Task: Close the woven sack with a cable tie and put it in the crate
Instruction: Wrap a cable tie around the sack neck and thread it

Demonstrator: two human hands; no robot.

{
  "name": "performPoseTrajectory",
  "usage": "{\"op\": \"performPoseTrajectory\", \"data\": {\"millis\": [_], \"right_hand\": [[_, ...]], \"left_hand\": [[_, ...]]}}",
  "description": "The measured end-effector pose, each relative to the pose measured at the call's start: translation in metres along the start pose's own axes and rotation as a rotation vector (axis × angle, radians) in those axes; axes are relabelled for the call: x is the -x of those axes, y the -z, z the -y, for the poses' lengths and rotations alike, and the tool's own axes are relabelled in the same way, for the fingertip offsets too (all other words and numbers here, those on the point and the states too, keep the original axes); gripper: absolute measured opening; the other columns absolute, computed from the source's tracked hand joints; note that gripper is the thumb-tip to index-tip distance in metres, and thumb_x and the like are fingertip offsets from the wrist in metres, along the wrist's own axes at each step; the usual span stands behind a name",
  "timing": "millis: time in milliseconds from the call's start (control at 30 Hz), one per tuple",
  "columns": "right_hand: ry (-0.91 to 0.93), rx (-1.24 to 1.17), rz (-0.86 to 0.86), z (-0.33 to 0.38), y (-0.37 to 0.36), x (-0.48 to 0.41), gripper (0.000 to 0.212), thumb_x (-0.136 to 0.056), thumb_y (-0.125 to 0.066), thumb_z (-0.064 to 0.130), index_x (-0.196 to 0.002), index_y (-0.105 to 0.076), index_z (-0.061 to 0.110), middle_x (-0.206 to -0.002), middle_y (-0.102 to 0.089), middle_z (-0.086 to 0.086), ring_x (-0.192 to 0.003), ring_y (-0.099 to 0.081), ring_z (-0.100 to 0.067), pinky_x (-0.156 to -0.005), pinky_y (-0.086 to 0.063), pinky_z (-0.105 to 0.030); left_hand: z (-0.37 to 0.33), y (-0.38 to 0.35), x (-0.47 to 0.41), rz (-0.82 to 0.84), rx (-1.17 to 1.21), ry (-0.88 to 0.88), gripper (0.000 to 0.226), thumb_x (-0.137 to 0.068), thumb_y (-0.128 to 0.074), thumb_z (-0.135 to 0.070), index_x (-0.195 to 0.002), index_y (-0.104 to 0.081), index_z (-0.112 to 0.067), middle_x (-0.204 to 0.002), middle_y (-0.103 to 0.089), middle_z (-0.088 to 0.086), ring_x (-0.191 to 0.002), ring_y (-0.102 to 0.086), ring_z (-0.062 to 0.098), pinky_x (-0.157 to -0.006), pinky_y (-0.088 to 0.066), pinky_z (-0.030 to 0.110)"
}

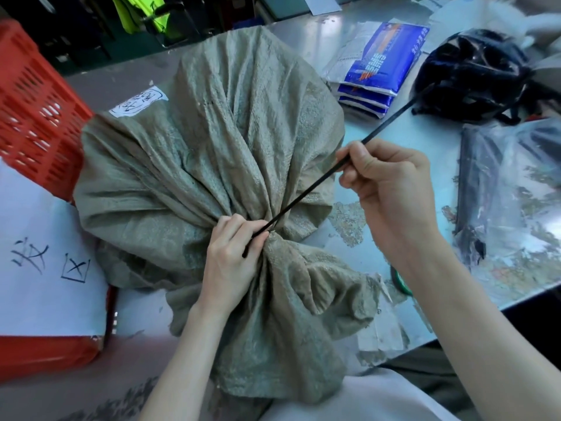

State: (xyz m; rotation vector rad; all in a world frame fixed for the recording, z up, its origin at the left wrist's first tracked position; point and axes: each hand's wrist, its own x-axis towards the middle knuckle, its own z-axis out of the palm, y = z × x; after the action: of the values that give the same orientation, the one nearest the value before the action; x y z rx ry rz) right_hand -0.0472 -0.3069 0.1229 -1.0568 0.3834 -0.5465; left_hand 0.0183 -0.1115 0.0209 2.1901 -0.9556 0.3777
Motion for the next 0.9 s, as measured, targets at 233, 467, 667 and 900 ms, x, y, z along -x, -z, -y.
{"op": "performPoseTrajectory", "data": {"millis": [233,467,667,900], "right_hand": [[-0.090,-0.095,0.001,0.003,-0.004,0.007,0.026,-0.087,-0.051,-0.008,-0.063,-0.061,-0.002,-0.061,-0.062,-0.004,-0.046,-0.044,-0.008,-0.051,-0.041,-0.017],[-0.204,-0.147,0.009,-0.001,-0.006,-0.001,0.027,-0.089,-0.051,-0.001,-0.065,-0.064,0.002,-0.057,-0.057,-0.002,-0.044,-0.045,-0.006,-0.049,-0.044,-0.016],[-0.206,-0.105,0.082,-0.009,-0.008,-0.008,0.031,-0.091,-0.055,0.006,-0.064,-0.070,0.011,-0.067,-0.063,-0.002,-0.050,-0.052,-0.010,-0.053,-0.048,-0.019],[-0.180,0.123,0.233,-0.022,-0.007,0.010,0.009,-0.087,-0.060,0.004,-0.087,-0.069,0.003,-0.079,-0.068,-0.008,-0.060,-0.058,-0.016,-0.061,-0.052,-0.024]], "left_hand": [[-0.002,-0.001,0.010,-0.052,0.033,0.031,0.016,-0.087,-0.067,-0.004,-0.102,-0.071,-0.001,-0.077,-0.059,0.008,-0.078,-0.050,0.022,-0.076,-0.045,0.029],[-0.005,-0.001,0.010,-0.066,0.059,0.101,0.014,-0.084,-0.070,-0.003,-0.097,-0.072,0.000,-0.078,-0.063,0.007,-0.078,-0.056,0.025,-0.076,-0.047,0.029],[-0.012,0.000,0.011,-0.027,0.090,0.157,0.012,-0.087,-0.068,-0.006,-0.096,-0.071,0.002,-0.085,-0.062,0.008,-0.083,-0.059,0.021,-0.080,-0.046,0.020],[-0.013,-0.003,0.009,-0.070,0.059,0.117,0.014,-0.088,-0.066,-0.003,-0.099,-0.071,0.004,-0.080,-0.058,0.012,-0.072,-0.060,0.024,-0.068,-0.049,0.031]]}}
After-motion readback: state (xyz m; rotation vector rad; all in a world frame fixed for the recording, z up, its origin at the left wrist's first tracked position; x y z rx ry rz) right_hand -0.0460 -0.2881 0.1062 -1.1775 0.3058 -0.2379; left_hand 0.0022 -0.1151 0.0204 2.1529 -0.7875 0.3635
